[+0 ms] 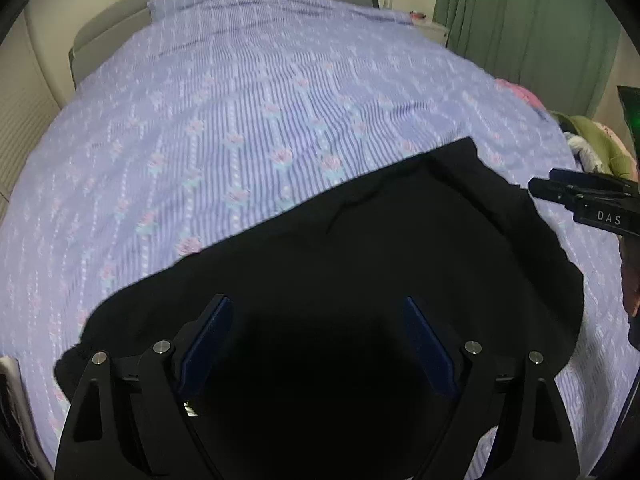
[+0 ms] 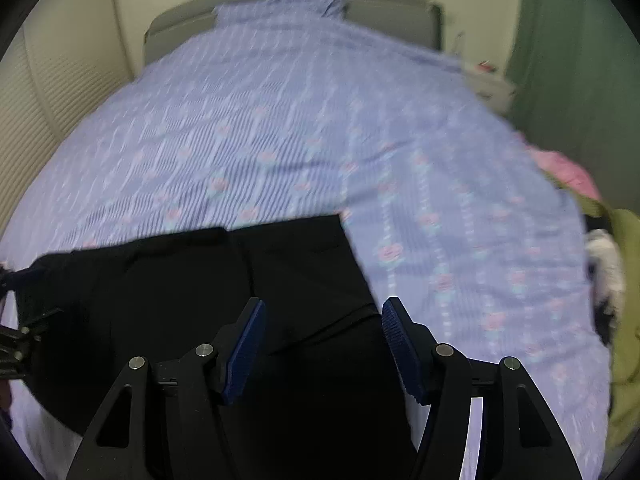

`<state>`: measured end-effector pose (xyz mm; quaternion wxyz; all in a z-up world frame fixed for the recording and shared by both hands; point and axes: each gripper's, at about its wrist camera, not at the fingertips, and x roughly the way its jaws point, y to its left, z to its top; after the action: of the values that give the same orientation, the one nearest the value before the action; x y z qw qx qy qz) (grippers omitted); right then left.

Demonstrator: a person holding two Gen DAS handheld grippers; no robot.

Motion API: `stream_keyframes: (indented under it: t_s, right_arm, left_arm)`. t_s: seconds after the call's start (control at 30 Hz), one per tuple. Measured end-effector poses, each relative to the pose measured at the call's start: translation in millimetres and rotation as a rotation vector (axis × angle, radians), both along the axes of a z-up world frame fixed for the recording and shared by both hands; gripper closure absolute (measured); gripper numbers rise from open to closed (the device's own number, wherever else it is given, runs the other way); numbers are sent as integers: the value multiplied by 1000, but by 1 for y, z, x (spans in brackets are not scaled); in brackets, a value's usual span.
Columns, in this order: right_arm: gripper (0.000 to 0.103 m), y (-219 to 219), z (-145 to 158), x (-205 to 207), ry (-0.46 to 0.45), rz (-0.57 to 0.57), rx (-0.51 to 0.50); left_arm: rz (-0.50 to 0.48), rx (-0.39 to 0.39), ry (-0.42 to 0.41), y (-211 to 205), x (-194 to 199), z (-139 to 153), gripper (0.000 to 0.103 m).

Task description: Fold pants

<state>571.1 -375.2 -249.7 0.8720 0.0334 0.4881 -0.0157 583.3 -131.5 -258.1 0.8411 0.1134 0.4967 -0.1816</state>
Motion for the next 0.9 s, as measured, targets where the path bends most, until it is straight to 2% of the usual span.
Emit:
stream_keyframes:
  t_s: [0.03,0.07,0.33,0.4,0.43,0.47,0.53,0.63,0.73,0.83,0.9]
  right_arm:
    - [43,2,-6,2,13,19,24]
    - [43,8,-9,1,10,39,7]
    - [43,50,-38,-2,30,233,-176]
    - [53,55,-47,0,53,258,-215]
    - [62,56,-55,5,83,262,-239]
    - [79,56,-57,7,105,257,-247]
    - [96,48,-56,14,109,227,-248]
    - [96,32,-35,26,35,160,-251]
    - [96,16,-15,56,-13,95,-271]
    - [95,7,-10,83,-22,51,-286]
    - [92,3,-13,102,-12,1,-347]
  left_arm:
    - [5,-1,1,-2,1,-2,16]
    - [9,-4,3,-3,0,-3,16]
    - [18,23,19,-12,6,-12,16]
    - [15,31,18,-13,6,-14,16]
    - [13,34,17,-13,6,-15,16]
    - [12,40,14,-13,6,-16,16]
    - [13,46,10,-11,6,-16,16]
    - [26,43,4,-6,8,-15,16]
    - [62,31,9,0,13,-14,16]
    - [108,20,13,4,19,-12,16]
    - [127,20,7,4,21,-10,16]
